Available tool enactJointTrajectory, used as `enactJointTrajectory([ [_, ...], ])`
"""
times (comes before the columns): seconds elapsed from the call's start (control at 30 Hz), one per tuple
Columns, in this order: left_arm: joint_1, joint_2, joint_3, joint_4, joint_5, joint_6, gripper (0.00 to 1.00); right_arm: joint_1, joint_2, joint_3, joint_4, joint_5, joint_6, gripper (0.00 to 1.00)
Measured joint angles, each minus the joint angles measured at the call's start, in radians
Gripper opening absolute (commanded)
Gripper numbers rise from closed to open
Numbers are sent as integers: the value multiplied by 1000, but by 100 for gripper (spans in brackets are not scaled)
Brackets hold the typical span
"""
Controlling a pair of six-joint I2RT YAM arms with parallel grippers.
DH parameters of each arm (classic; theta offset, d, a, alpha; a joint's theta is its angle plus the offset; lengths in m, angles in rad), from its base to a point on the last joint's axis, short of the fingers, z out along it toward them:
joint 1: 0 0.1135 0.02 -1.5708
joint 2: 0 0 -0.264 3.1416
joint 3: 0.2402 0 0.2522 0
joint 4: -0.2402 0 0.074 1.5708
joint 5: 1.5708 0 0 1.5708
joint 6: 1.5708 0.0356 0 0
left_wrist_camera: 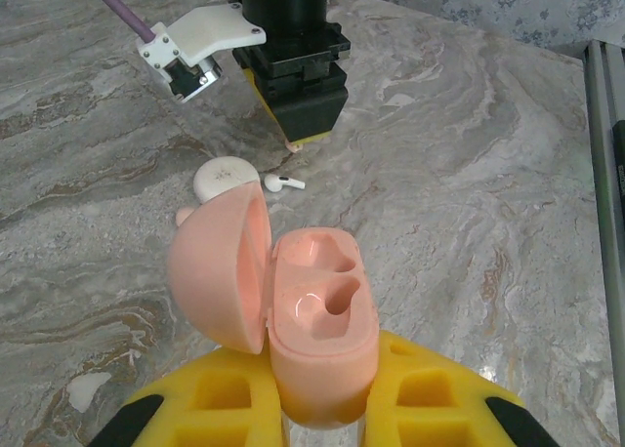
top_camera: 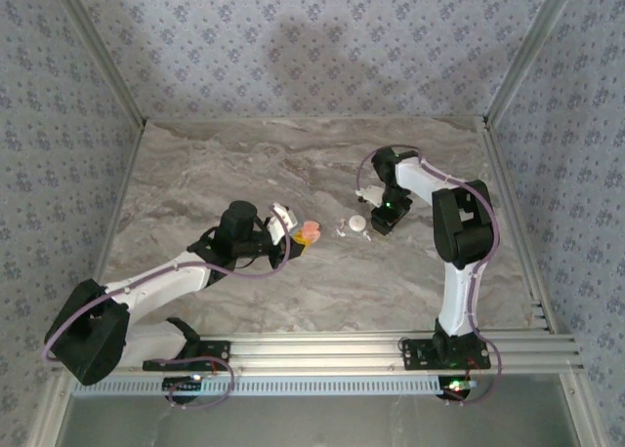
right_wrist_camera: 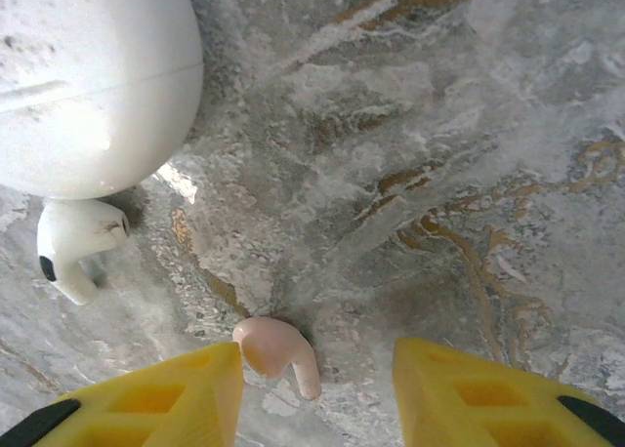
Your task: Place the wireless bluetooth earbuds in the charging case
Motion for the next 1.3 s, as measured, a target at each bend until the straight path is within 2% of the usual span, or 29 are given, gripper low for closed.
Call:
enactJointTrajectory([
  [0.3, 0, 0, 0, -2, 0, 0, 8, 21, 14, 1, 11, 0, -5, 39],
  [0.57, 0, 0, 0, -7, 0, 0, 8, 39, 24, 7, 5, 38, -6, 39],
  [1.1, 0, 0, 0, -7, -10, 0, 8, 43, 24, 10, -15, 69, 13, 19],
  [1.3, 0, 25, 0, 32, -23, -20, 8, 42, -29, -34, 31, 64, 32, 19],
])
